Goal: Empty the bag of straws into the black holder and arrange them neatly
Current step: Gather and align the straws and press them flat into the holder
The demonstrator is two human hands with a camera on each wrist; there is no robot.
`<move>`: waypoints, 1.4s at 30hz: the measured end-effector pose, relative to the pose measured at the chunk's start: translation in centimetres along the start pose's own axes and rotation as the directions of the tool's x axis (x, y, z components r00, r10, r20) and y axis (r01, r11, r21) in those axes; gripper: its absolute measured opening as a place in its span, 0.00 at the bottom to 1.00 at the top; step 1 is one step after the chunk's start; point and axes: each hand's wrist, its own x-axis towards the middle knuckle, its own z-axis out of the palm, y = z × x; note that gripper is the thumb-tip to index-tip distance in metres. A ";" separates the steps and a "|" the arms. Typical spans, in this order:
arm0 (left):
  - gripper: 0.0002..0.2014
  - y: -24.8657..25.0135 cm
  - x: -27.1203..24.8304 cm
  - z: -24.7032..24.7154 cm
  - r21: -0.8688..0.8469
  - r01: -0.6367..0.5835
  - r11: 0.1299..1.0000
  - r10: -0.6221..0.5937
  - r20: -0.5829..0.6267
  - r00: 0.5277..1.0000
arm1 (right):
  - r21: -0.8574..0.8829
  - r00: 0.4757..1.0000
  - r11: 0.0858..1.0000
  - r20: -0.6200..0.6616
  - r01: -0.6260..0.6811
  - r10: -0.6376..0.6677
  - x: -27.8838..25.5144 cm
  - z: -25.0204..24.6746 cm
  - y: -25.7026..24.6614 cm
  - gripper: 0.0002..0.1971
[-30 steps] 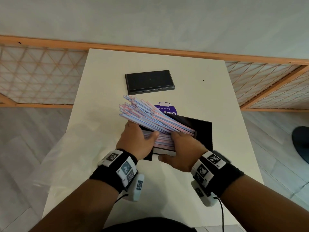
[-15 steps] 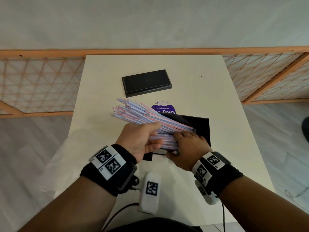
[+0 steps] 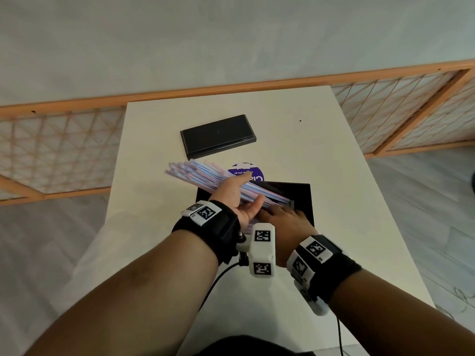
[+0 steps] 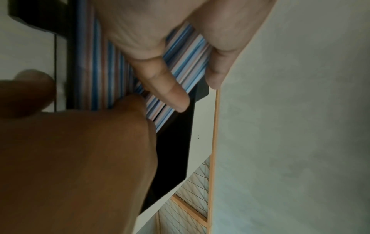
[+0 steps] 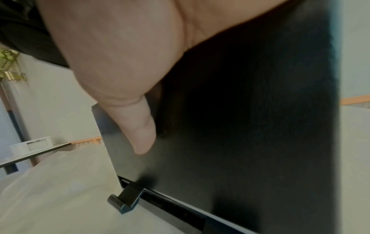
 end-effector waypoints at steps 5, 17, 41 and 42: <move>0.19 -0.3 0.6 0.1 -0.053 -0.021 0.998 0.020 -0.016 1.000 | 0.051 1.000 0.999 -0.009 0.005 -0.004 -0.1 -0.7 0.0 0.41; 0.19 0.1 0.1 -0.7 -0.029 0.113 0.993 -0.109 0.120 0.987 | 0.127 0.989 0.991 -0.138 -0.040 0.058 1.6 -1.2 0.8 0.54; 0.21 0.2 0.2 -0.4 -0.113 0.057 0.992 -0.049 0.073 0.996 | 0.224 0.991 0.975 -0.126 -0.010 0.039 2.7 0.0 0.4 0.62; 0.19 0.2 0.2 -0.4 -0.110 0.042 0.993 -0.035 0.065 0.997 | 0.248 0.991 0.969 -0.125 -0.006 0.038 2.3 -0.4 0.4 0.60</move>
